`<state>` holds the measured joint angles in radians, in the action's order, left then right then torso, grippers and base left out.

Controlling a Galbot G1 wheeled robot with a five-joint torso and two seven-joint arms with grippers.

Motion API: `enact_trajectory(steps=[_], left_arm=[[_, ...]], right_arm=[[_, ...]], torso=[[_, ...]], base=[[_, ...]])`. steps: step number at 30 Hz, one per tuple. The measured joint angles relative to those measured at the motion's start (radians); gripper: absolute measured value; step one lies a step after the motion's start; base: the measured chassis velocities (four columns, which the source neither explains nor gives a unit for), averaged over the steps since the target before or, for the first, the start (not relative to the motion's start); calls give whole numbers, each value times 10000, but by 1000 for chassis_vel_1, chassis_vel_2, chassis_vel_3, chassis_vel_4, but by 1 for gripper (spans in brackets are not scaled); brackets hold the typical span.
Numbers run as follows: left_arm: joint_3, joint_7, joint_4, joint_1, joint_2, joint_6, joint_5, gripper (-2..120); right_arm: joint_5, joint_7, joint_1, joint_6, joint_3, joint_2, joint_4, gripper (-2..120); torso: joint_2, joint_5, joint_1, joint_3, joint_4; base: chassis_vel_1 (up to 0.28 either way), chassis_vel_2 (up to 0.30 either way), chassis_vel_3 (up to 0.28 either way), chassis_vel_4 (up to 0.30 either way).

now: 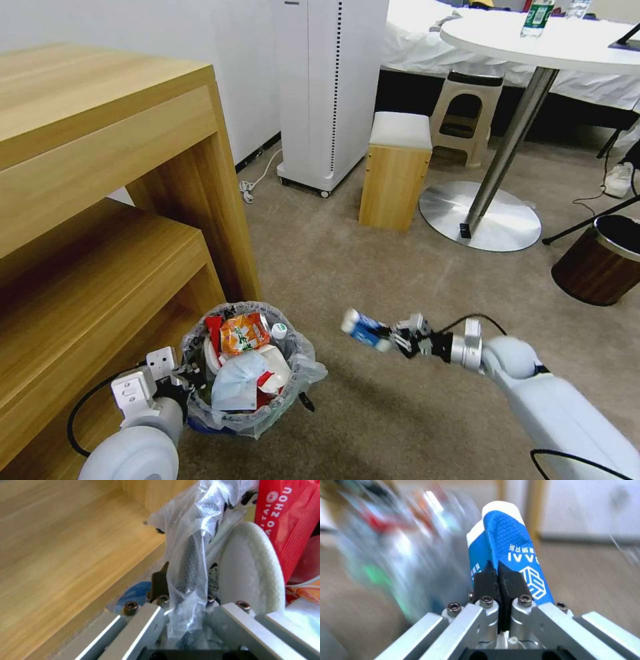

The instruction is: Pick up the trash bin and place the garbage on the floor into it.

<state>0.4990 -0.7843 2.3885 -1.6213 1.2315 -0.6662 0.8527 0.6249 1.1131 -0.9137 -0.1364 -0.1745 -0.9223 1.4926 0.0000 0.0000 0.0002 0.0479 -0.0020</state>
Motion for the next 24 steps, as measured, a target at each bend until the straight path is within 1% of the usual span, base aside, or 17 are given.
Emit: enact_trajectory(steps=[1, 2, 4, 5, 8, 9, 12, 13, 16, 17, 20, 24], left_arm=[[-69, 0, 20, -65, 28, 0, -14, 0], [-69, 0, 20, -65, 28, 0, -14, 0], [-202, -2, 105, -189, 62, 0, -60, 0], [-202, -2, 105, -189, 62, 0, -60, 0], [-440, 19, 215, -382, 139, 2, -263, 0], [-440, 19, 215, -382, 139, 2, -263, 0], [-630, 35, 360, -505, 202, 13, -372, 0], [-630, 35, 360, -505, 202, 13, -372, 0], [-769, 40, 586, -578, 247, 16, -405, 0], [-769, 40, 586, -578, 247, 16, -405, 0], [-798, 42, 755, -676, 201, 16, -405, 0], [-798, 47, 861, -703, 150, 16, -392, 0]], right_arm=[[719, 459, 169, 84, 134, 4, 510, 0], [719, 459, 169, 84, 134, 4, 510, 0], [1715, 855, 423, 210, 458, -77, 1014, 0], [1715, 855, 423, 210, 458, -77, 1014, 0], [2659, 890, 926, 275, 1294, -348, 1302, 0], [2659, 890, 926, 275, 1294, -348, 1302, 0], [2968, 629, 1417, 203, 2200, -592, 1142, 0], [2968, 629, 1417, 203, 2200, -592, 1142, 0], [2955, 444, 1959, 39, 3271, -930, 604, 0], [2955, 444, 1959, 39, 3271, -930, 604, 0], [2796, 420, 2211, -63, 3903, -1278, 120, 0], [2665, 451, 2291, -122, 4222, -1553, -88, 0]], torso=[[1, -4, 0, 0, 1], [1, -4, 0, 0, 1], [1, -3, 0, 0, 2], [1, -3, 0, 0, 2], [1, -2, 0, 0, 1], [1, -2, 0, 0, 1], [1, -1, 0, 0, 2], [1, -1, 0, 0, 2], [1, -1, 0, 0, 2], [1, -1, 0, 0, 2], [1, -1, 0, 0, 1], [1, -2, 0, 0, 1]], base=[[0, 0, 0, 0], [0, 0, 0, 0], [0, 0, 0, 0], [0, 0, 0, 0], [0, 0, 0, 0], [0, 0, 0, 0], [0, 0, 0, 0], [0, 0, 0, 0], [0, 0, 0, 0], [0, 0, 0, 0], [0, 0, 0, 0], [0, 0, 0, 0]])
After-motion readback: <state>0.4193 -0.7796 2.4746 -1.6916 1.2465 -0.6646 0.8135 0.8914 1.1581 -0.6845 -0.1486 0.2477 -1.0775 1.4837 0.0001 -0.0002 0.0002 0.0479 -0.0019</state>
